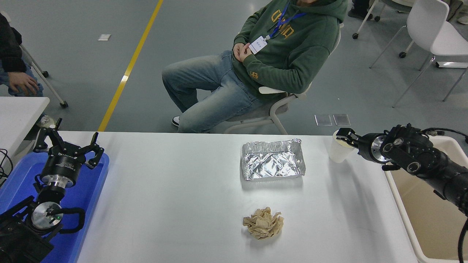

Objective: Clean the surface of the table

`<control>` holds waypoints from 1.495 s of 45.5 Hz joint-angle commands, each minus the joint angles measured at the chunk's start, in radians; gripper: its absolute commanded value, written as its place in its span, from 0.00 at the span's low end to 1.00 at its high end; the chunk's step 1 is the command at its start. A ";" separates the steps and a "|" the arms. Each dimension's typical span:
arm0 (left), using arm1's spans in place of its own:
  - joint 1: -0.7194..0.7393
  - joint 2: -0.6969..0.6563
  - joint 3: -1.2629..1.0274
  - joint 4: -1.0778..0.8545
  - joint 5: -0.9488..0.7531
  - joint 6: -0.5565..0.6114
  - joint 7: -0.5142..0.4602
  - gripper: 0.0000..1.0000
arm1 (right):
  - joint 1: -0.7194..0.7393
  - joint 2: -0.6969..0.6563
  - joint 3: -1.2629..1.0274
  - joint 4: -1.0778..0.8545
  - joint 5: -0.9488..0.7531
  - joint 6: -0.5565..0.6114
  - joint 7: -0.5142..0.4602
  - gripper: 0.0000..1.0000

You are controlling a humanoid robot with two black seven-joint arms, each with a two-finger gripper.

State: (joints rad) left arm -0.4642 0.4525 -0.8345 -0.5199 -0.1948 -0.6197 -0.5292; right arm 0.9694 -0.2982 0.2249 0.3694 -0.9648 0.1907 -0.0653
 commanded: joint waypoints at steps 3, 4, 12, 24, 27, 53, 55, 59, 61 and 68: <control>-0.001 0.000 0.000 0.000 0.000 0.000 0.000 1.00 | -0.001 0.030 -0.001 -0.079 0.000 -0.033 -0.008 0.82; -0.001 0.000 0.000 0.000 0.000 0.000 0.000 1.00 | -0.001 0.030 -0.001 -0.082 0.000 -0.034 -0.008 0.81; 0.001 0.000 0.000 0.000 0.000 0.000 0.000 1.00 | -0.011 0.030 -0.001 -0.075 0.005 -0.034 -0.010 0.80; 0.001 0.000 0.000 0.000 0.000 0.000 0.000 1.00 | -0.014 0.067 -0.003 -0.063 0.001 -0.031 -0.010 0.80; 0.001 0.000 0.000 0.000 0.000 0.000 0.000 1.00 | -0.015 0.079 -0.003 -0.063 0.001 -0.031 -0.010 0.80; -0.001 0.000 0.000 0.000 0.000 0.000 0.000 1.00 | -0.005 0.093 -0.003 -0.079 0.001 -0.033 -0.018 0.01; 0.001 0.000 0.000 0.000 0.000 0.000 0.000 1.00 | -0.003 0.087 -0.004 -0.078 0.001 -0.030 -0.021 0.00; -0.001 0.000 0.000 0.000 0.000 0.000 0.000 1.00 | 0.000 0.074 -0.015 -0.076 0.005 -0.025 -0.021 0.00; -0.001 0.000 0.000 0.000 0.000 0.000 0.000 1.00 | 0.005 0.070 -0.024 -0.072 0.012 -0.025 -0.021 0.00; 0.001 0.000 0.000 0.000 0.000 0.000 0.000 1.00 | 0.006 0.054 -0.027 -0.064 0.021 -0.025 -0.016 0.00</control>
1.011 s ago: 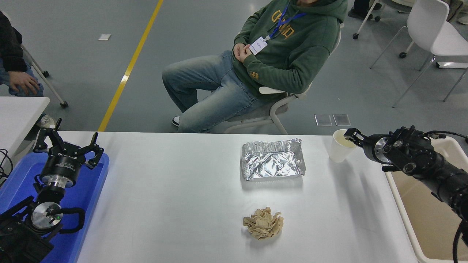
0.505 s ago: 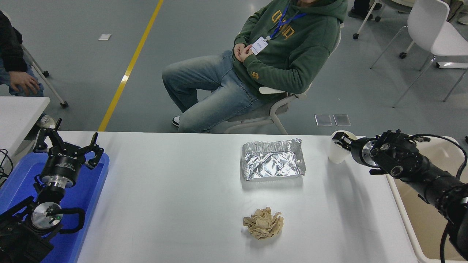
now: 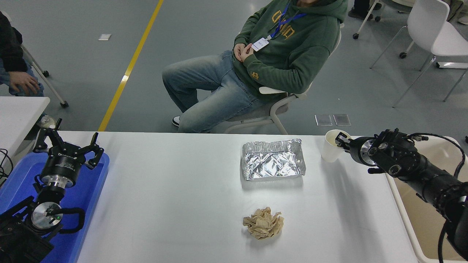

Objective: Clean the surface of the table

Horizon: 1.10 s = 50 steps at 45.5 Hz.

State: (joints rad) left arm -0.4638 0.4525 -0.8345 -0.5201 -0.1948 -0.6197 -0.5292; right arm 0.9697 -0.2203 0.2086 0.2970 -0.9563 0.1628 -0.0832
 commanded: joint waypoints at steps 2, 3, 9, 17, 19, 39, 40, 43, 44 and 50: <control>-0.001 0.000 0.000 0.000 0.000 0.000 0.000 1.00 | 0.006 -0.033 -0.008 0.013 0.014 0.004 0.003 0.00; -0.001 0.000 0.000 0.000 0.000 0.000 0.000 1.00 | 0.006 -0.036 -0.006 0.019 0.016 0.004 0.005 0.00; 0.001 0.000 0.000 0.000 0.000 0.000 0.000 1.00 | 0.004 -0.060 -0.008 0.063 0.045 0.004 0.005 0.00; -0.001 0.000 0.000 0.000 0.000 0.000 0.000 1.00 | 0.001 -0.080 -0.012 0.080 0.063 0.004 0.008 0.00; -0.001 0.000 0.000 0.000 0.000 0.000 0.000 1.00 | 0.000 -0.080 -0.012 0.079 0.063 0.004 0.010 0.00; -0.001 0.000 0.000 0.000 0.000 0.000 0.000 1.00 | -0.008 -0.194 -0.012 0.232 0.143 0.006 0.010 0.00; 0.001 0.000 0.000 0.000 0.000 0.000 0.000 1.00 | -0.008 -0.203 -0.012 0.244 0.148 0.006 0.010 0.00; -0.001 0.000 0.000 0.000 0.000 0.000 0.000 1.00 | -0.008 -0.235 -0.012 0.278 0.151 0.006 0.010 0.00; 0.001 0.000 0.000 0.000 0.000 0.000 0.000 1.00 | -0.009 -0.264 -0.011 0.306 0.152 0.006 0.011 0.00; -0.001 0.000 0.000 0.000 0.000 0.000 0.000 1.00 | -0.017 -0.344 0.006 0.384 0.154 0.006 0.011 0.00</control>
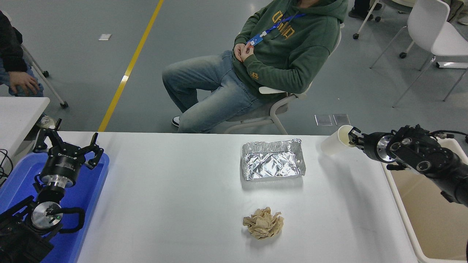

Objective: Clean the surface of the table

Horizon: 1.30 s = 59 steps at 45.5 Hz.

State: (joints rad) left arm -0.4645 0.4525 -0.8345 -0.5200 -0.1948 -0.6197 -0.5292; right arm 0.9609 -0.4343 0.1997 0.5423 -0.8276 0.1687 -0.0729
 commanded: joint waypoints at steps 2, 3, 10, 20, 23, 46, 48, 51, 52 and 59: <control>0.000 0.000 0.000 0.000 0.000 0.000 0.000 1.00 | -0.008 -0.155 0.018 0.162 0.033 0.000 0.001 0.00; 0.000 0.000 0.000 0.000 0.000 0.000 0.000 1.00 | -0.008 -0.167 0.018 0.174 0.044 0.000 0.002 0.00; 0.000 0.000 0.000 0.000 0.000 0.000 0.000 1.00 | -0.008 -0.248 0.017 0.229 0.142 0.005 0.005 0.00; 0.000 0.000 0.000 0.000 0.000 0.000 0.000 1.00 | 0.006 -0.356 0.040 0.248 0.231 0.032 0.007 0.00; 0.000 0.000 0.000 0.000 0.000 0.000 0.000 1.00 | 0.009 -0.385 0.058 0.266 0.272 0.041 0.007 0.00; 0.000 0.000 0.000 0.000 0.000 0.000 0.000 1.00 | -0.033 -0.711 0.126 0.614 0.521 0.115 0.065 0.00; 0.000 0.000 0.000 0.000 0.000 0.000 0.000 1.00 | -0.042 -0.731 0.126 0.628 0.521 0.133 0.077 0.00; 0.000 0.000 0.000 0.000 0.000 0.000 0.000 1.00 | -0.053 -0.756 0.127 0.648 0.522 0.153 0.099 0.00; 0.000 0.000 0.000 0.000 0.000 0.000 0.000 1.00 | -0.056 -0.764 0.127 0.656 0.522 0.158 0.105 0.00; 0.000 0.000 0.000 0.000 0.000 0.000 0.000 1.00 | -0.079 -0.819 0.129 0.693 0.576 0.205 0.137 0.00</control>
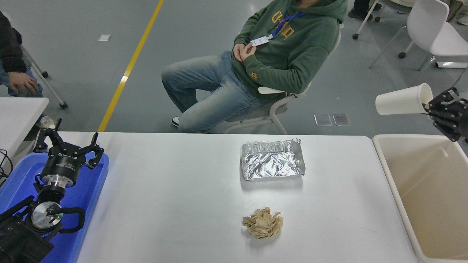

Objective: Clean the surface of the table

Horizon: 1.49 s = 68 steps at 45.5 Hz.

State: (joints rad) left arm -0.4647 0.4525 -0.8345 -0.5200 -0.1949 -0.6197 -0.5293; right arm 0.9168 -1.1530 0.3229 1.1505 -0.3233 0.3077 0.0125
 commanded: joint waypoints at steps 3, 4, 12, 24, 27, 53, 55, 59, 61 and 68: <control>0.000 0.000 0.000 0.000 0.000 0.000 0.000 1.00 | -0.036 -0.120 0.005 0.087 0.092 0.083 0.057 0.00; 0.000 0.000 0.000 0.000 0.000 0.000 0.000 1.00 | -0.036 -0.125 0.005 0.090 0.092 0.087 0.057 0.00; 0.000 0.000 0.000 0.000 0.000 0.000 0.000 1.00 | -0.047 -0.134 0.004 0.092 0.092 0.088 0.070 0.00; 0.000 0.000 0.000 0.000 0.000 0.000 0.000 1.00 | -0.050 -0.129 0.002 0.092 0.093 0.087 0.070 0.00; 0.000 0.000 0.000 0.000 0.000 0.000 0.000 1.00 | -0.050 -0.132 0.001 0.092 0.092 0.088 0.070 0.00; 0.001 0.000 0.000 0.000 0.000 0.000 0.000 1.00 | -0.047 -0.090 -0.011 -0.014 -0.012 -0.062 0.069 0.00; 0.000 0.000 0.000 0.000 0.000 0.000 0.000 1.00 | -0.049 -0.076 -0.013 -0.031 -0.042 -0.090 0.069 0.00; 0.000 0.000 0.000 0.000 0.000 0.000 0.000 1.00 | -0.052 -0.045 -0.016 -0.069 -0.095 -0.137 0.067 0.00; 0.000 0.000 0.000 0.000 0.000 0.000 0.000 1.00 | -0.050 -0.025 -0.030 -0.093 -0.118 -0.160 0.067 0.00; 0.000 0.000 0.000 0.000 0.000 0.000 0.000 1.00 | -0.050 0.056 -0.099 -0.201 -0.141 -0.228 0.067 0.00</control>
State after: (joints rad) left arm -0.4642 0.4525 -0.8345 -0.5201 -0.1949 -0.6197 -0.5292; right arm 0.8674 -1.1948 0.2885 1.0794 -0.3958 0.1863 0.0804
